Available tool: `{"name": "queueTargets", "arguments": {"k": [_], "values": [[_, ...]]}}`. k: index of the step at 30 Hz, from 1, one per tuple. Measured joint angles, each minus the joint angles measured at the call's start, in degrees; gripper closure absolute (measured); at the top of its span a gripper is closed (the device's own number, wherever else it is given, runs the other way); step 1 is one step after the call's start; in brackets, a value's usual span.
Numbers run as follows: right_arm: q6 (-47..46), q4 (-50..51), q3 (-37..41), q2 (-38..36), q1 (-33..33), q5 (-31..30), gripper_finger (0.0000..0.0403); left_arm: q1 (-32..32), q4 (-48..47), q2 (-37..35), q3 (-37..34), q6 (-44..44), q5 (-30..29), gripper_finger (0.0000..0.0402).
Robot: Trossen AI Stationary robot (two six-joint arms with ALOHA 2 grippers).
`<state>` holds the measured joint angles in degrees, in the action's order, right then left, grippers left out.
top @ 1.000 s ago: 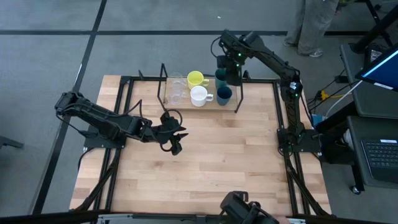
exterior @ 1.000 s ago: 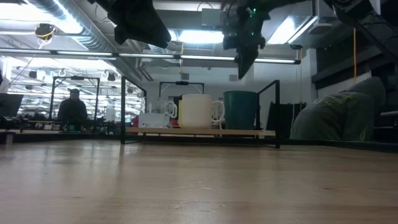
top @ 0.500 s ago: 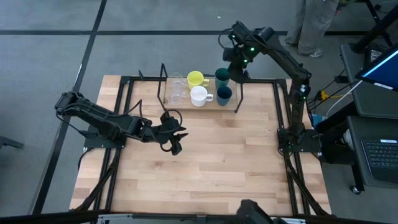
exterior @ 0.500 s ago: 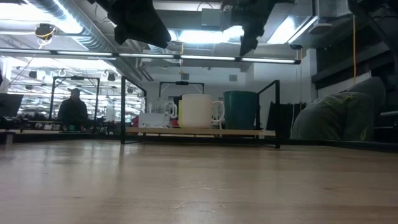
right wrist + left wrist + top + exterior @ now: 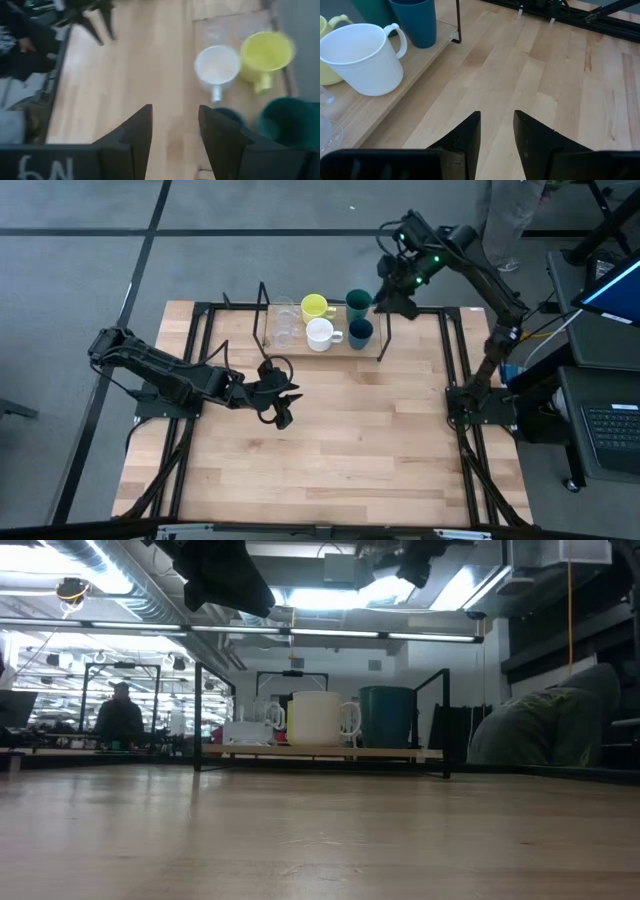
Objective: Stack small to large cups/mugs on shelf
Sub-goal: Return to Home Position
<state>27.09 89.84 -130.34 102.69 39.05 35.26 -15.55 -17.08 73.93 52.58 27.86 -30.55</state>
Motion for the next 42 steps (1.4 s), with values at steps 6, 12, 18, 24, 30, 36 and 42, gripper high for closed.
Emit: {"name": "queueTargets", "arguments": {"k": [6, 12, 18, 24, 30, 36, 42], "values": [[0.2, -5.5, 19.5, -11.3, -1.8, 2.0, 0.0241, 0.2, -0.1, 0.0, 0.0, -2.4, -0.1, 0.0292], [-5.8, -23.5, 40.7, -26.6, -2.3, 1.3, 0.0241, 0.2, -1.9, -3.2, -0.1, -7.2, 3.7, 0.0292], [-14.7, -43.1, 54.6, -39.0, -2.3, -7.8, 0.0241, 0.4, -4.2, -14.8, 0.0, -13.1, 6.7, 0.0292], [-16.9, -53.3, 64.5, -46.8, -2.3, -10.1, 0.0241, 3.1, 2.4, -27.3, -7.1, -19.0, 12.2, 0.0292], [-19.4, -62.1, 72.3, -50.6, -2.3, -10.2, 0.0241, 7.9, 14.4, -40.3, -21.2, -19.4, 18.5, 0.0292], [-21.3, -68.9, 77.9, -51.3, -2.3, -10.2, 0.0241, 11.1, 28.5, -49.4, -34.8, -19.5, 19.8, 0.0292], [-22.2, -72.6, 82.4, -51.3, -2.3, -10.2, 0.0241, 12.3, 39.4, -50.8, -44.7, -18.5, 19.9, 0.0292]]}}
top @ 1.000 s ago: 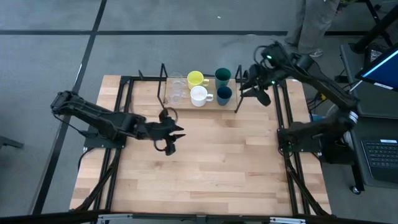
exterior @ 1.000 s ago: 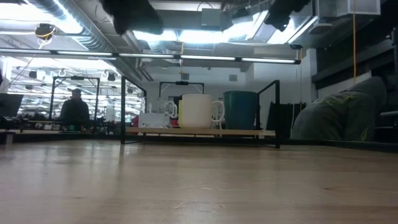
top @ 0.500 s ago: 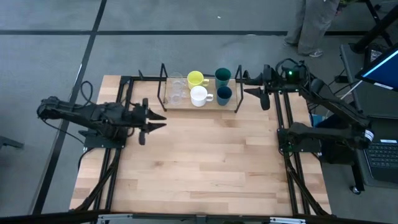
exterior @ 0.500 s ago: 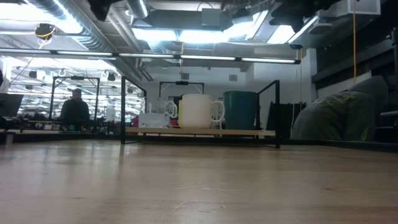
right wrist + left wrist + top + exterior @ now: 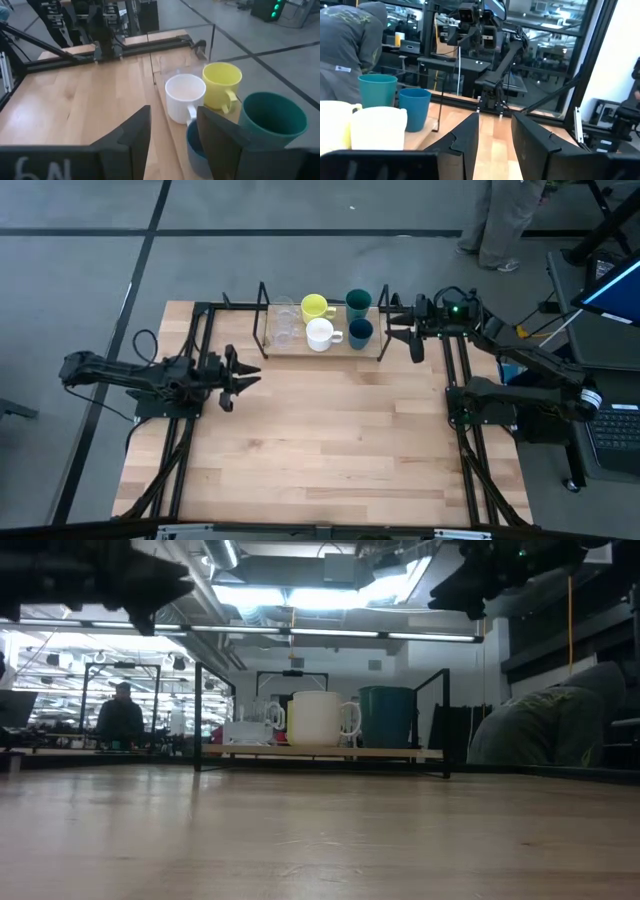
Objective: Stack small to large cups/mugs on shelf
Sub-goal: Return to Home Position
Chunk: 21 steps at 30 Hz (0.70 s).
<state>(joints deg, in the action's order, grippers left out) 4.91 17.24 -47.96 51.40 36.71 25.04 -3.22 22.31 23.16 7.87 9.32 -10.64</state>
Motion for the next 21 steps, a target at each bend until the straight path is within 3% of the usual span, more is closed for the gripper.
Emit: {"name": "queueTargets", "arguments": {"k": [7, 13, 21], "values": [[-0.8, -1.9, 2.1, -0.6, 0.0, 0.0, 0.0241, 0.0, 7.6, 0.0, -7.3, -0.5, 1.6, 0.0292], [-1.6, -5.8, 5.3, -3.4, 0.0, -4.6, 0.0241, 0.0, 5.4, -1.4, -6.8, -1.3, 2.9, 0.0292], [-1.4, -6.3, 8.9, -7.9, 0.0, -7.0, 0.0241, 0.0, -9.9, -9.2, -6.9, 4.4, 3.7, 0.0292]]}}
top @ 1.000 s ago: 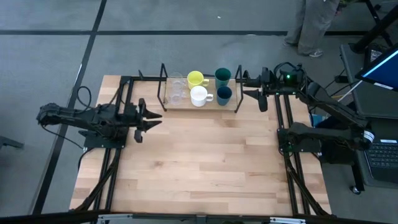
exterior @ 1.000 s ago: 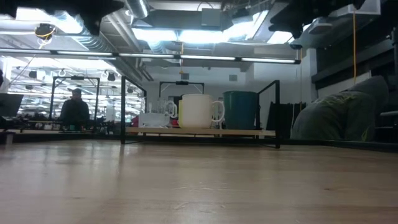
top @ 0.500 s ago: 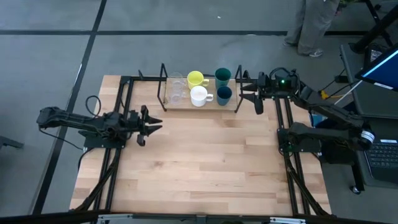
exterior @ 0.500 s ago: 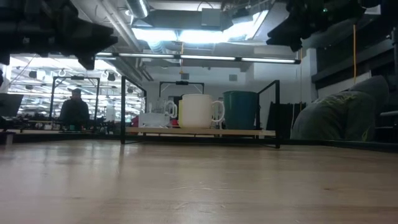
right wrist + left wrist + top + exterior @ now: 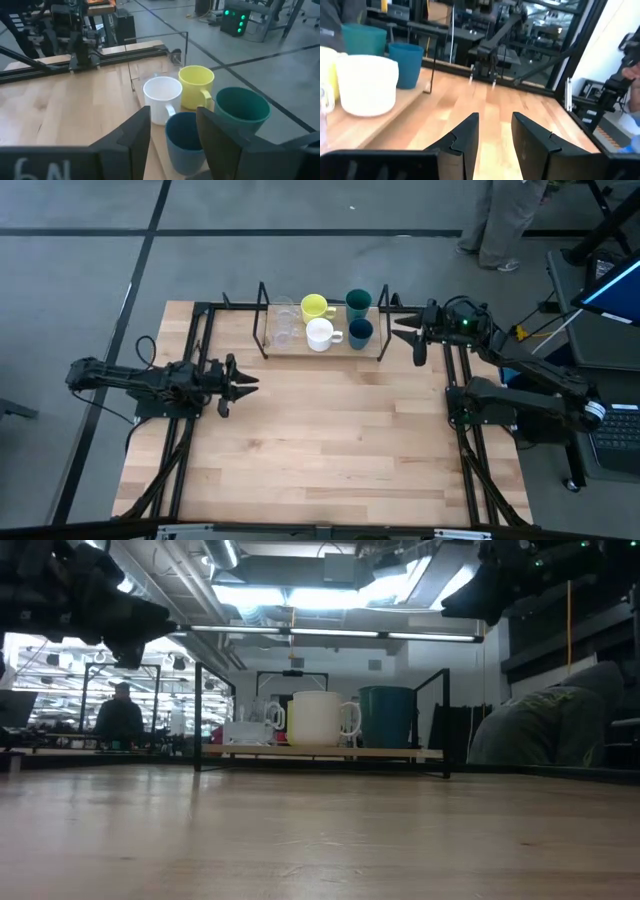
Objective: Stack small to large cups/mugs on shelf
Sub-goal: Return to Home Position
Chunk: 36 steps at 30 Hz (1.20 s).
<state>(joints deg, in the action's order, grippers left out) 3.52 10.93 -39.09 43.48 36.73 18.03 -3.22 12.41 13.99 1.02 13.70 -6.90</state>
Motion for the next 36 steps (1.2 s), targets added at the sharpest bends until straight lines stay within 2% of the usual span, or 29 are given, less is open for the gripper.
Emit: {"name": "queueTargets", "arguments": {"k": [6, 11, 14, 22, 28, 36], "values": [[0.0, -4.7, 4.9, -3.4, 0.0, -0.4, 0.0241, 0.0, -5.2, -7.9, 0.0, -3.4, 0.6, 0.0292], [0.0, -7.2, 6.7, -5.4, 0.0, -5.0, 0.0241, 0.0, -11.4, -14.0, 0.0, -2.5, 0.6, 0.0292], [0.0, -7.3, 6.7, -6.0, 0.0, -7.0, 0.0241, 0.0, -12.6, -13.9, 0.3, -2.4, 0.7, 0.0292], [0.0, -6.5, 6.7, -6.1, 0.0, -7.0, 0.0241, 0.0, -11.1, -13.8, -0.5, -4.0, 1.3, 0.0292], [-0.3, -6.4, 6.7, -6.1, 0.0, -2.7, 0.0241, 0.0, -11.2, -13.6, -0.5, -2.3, 2.3, 0.0292], [-1.6, -5.1, 6.7, -6.1, 0.0, -3.4, 0.0241, 0.0, -11.2, -13.6, -0.5, -0.8, 2.1, 0.0292]]}}
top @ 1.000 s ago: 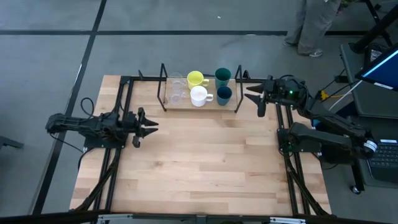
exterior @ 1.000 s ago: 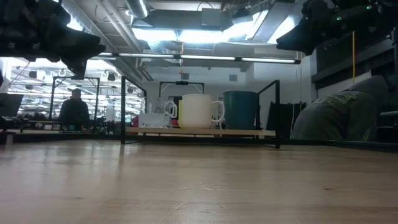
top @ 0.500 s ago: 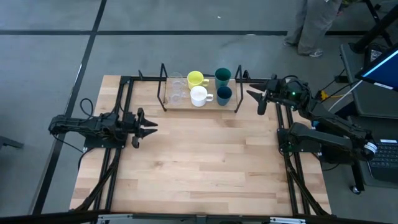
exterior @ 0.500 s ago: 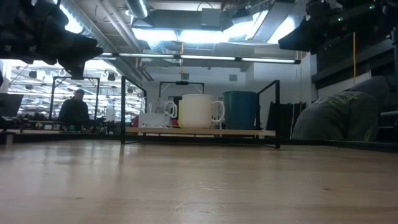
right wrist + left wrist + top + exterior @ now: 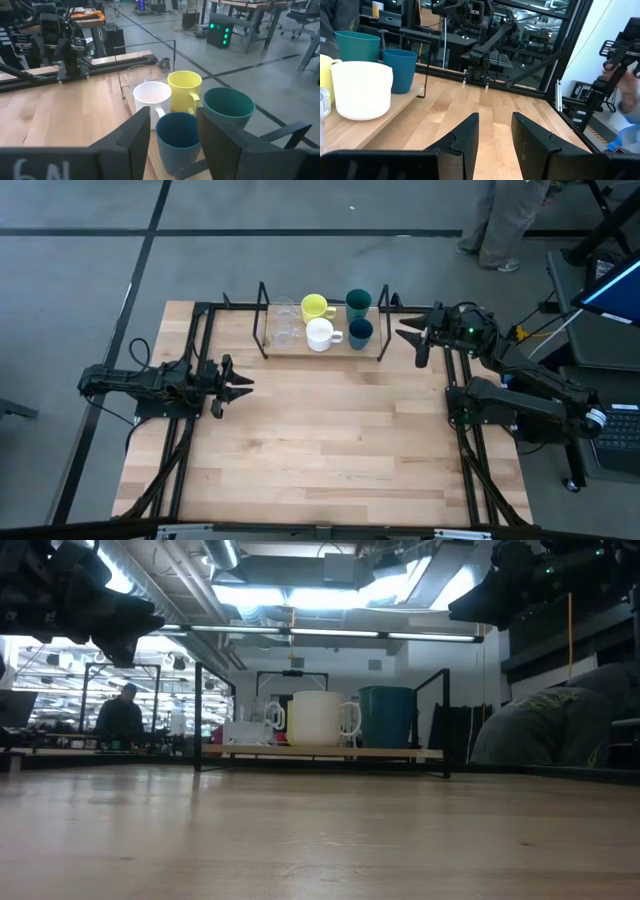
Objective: Stack small to large cups/mugs on shelf
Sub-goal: Return to Home Position
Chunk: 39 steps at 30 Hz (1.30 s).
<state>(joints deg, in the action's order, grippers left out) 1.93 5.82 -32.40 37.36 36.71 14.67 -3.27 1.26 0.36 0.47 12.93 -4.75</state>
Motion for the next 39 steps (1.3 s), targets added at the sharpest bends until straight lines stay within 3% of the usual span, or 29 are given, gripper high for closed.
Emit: {"name": "queueTargets", "arguments": {"k": [19, 23, 27, 34, 39], "values": [[-1.3, 0.0, 0.0, 0.0, 0.0, 0.0, 0.0241, 0.0, 0.0, 0.0, 0.0, 0.0, 0.0, 0.0292], [-5.3, -0.6, 0.0, -0.9, -0.6, 5.1, 0.0241, 0.0, 0.1, 0.0, 0.0, 0.0, 0.0, 0.0292], [-6.2, -3.5, 0.0, -5.6, -5.1, 11.1, 0.0241, 0.0, 0.1, 0.0, 0.0, 0.0, -0.1, 0.0292], [-10.3, -6.2, 0.4, -11.9, -14.3, 9.1, 0.0241, 0.0, 0.1, 0.0, 0.0, 0.0, -0.1, 0.0292], [-10.7, -15.0, 7.8, -16.7, -20.2, 7.5, 0.0241, 0.0, 0.1, 0.0, 0.0, 0.0, -0.1, 0.0292]]}}
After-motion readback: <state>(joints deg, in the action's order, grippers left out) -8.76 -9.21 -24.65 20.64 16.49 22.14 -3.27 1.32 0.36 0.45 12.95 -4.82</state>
